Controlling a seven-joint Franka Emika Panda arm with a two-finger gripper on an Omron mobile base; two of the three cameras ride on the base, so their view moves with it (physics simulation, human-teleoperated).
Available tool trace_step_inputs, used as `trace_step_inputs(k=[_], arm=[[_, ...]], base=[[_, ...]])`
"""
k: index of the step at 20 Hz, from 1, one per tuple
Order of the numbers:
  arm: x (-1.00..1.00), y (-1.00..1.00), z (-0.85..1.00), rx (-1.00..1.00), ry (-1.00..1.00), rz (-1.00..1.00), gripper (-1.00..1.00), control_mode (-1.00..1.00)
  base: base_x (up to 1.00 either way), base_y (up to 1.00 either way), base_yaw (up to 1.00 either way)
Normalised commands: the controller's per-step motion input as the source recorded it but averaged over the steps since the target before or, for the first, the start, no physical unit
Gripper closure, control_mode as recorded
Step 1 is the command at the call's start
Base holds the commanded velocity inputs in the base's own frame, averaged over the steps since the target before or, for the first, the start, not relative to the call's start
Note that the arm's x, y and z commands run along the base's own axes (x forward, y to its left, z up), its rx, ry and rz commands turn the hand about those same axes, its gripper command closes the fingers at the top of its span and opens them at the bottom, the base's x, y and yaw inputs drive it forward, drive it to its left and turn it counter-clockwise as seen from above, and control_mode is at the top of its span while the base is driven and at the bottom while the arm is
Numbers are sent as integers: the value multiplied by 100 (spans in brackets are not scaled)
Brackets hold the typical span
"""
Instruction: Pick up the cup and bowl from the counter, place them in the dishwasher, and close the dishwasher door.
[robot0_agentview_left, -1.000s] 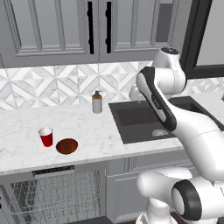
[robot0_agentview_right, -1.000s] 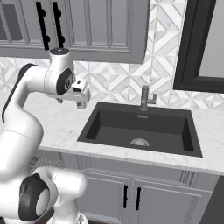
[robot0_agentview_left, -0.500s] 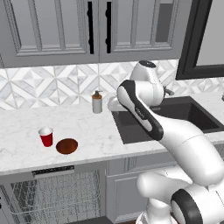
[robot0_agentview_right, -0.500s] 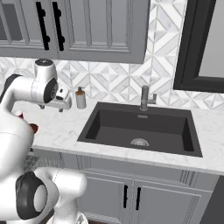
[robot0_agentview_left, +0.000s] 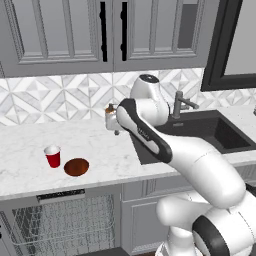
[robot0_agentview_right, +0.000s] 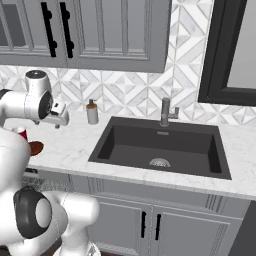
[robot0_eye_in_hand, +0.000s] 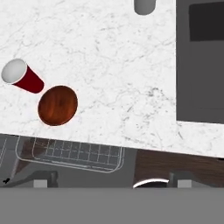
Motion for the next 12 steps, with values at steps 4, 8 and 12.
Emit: trace_step_inputs(k=[4,8,12], arm=[[43,36,-15,0,0,-2,-100,-100],[68,50,-54,0,5,-18,-100,-100],[74,39,-24,-1,6,0,-100,-100]], base=[[0,0,0],[0,0,0],[0,0,0]])
